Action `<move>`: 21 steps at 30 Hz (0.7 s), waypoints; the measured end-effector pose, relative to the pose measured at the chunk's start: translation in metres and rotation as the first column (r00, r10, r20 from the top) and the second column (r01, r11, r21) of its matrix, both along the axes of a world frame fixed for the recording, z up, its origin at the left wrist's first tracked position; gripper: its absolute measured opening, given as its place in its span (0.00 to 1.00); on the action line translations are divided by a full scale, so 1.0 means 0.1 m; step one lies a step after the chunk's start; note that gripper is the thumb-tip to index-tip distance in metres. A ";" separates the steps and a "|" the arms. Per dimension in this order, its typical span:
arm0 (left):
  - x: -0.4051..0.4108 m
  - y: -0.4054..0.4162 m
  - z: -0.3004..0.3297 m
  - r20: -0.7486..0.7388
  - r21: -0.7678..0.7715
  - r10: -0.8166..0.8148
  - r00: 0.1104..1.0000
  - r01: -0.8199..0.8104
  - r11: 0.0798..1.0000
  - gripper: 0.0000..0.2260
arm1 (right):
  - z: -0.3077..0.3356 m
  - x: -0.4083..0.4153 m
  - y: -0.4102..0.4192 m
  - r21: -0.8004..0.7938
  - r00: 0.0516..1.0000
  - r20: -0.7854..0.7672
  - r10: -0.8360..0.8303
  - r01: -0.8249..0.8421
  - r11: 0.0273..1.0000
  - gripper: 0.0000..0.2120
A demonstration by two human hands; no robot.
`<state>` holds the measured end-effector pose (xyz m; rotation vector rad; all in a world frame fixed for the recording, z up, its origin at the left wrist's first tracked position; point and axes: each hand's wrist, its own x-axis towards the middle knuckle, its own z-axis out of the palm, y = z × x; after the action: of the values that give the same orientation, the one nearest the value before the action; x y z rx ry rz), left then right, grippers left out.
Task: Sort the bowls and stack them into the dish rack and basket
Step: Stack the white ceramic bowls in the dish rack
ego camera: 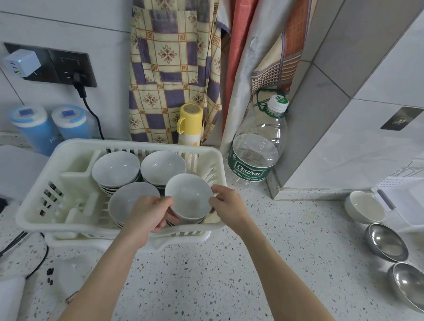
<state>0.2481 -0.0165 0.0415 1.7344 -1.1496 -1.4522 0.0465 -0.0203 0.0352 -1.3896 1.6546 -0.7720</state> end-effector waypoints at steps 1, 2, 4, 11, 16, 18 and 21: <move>-0.02 -0.01 -0.02 0.022 -0.005 -0.016 1.000 0.016 1.000 0.11 | -0.01 0.00 0.01 0.005 1.000 0.003 -0.005 0.005 1.000 0.13; -0.03 -0.01 -0.04 0.050 -0.020 -0.030 0.998 0.031 0.999 0.11 | -0.01 0.00 0.01 0.013 1.000 0.011 -0.015 0.015 1.000 0.13; -0.04 -0.01 -0.09 0.140 -0.095 -0.047 0.989 0.061 0.994 0.08 | -0.02 0.00 0.01 0.012 0.999 -0.010 -0.030 0.030 0.999 0.13; -0.02 -0.05 -0.17 0.434 -0.287 -0.040 0.900 0.180 0.941 0.14 | -0.04 0.05 0.00 0.032 0.991 -0.131 -0.025 0.029 0.999 0.12; -0.04 -0.05 -0.18 0.522 -0.300 -0.063 0.851 0.252 0.920 0.14 | -0.01 0.08 0.01 0.044 0.987 -0.162 0.005 0.002 0.999 0.14; -0.04 -0.04 -0.20 0.537 -0.298 -0.057 0.842 0.253 0.920 0.14 | -0.01 0.09 0.00 0.048 0.979 -0.204 0.016 -0.006 0.999 0.15; -0.04 -0.03 -0.22 0.573 -0.283 -0.071 0.817 0.279 0.918 0.12 | -0.02 0.12 0.00 0.058 0.947 -0.316 0.056 -0.040 0.998 0.15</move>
<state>0.2444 -0.0193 0.0191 1.8641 -1.7972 -0.7556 0.0585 -0.0205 0.0333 -1.5747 1.8618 -0.4911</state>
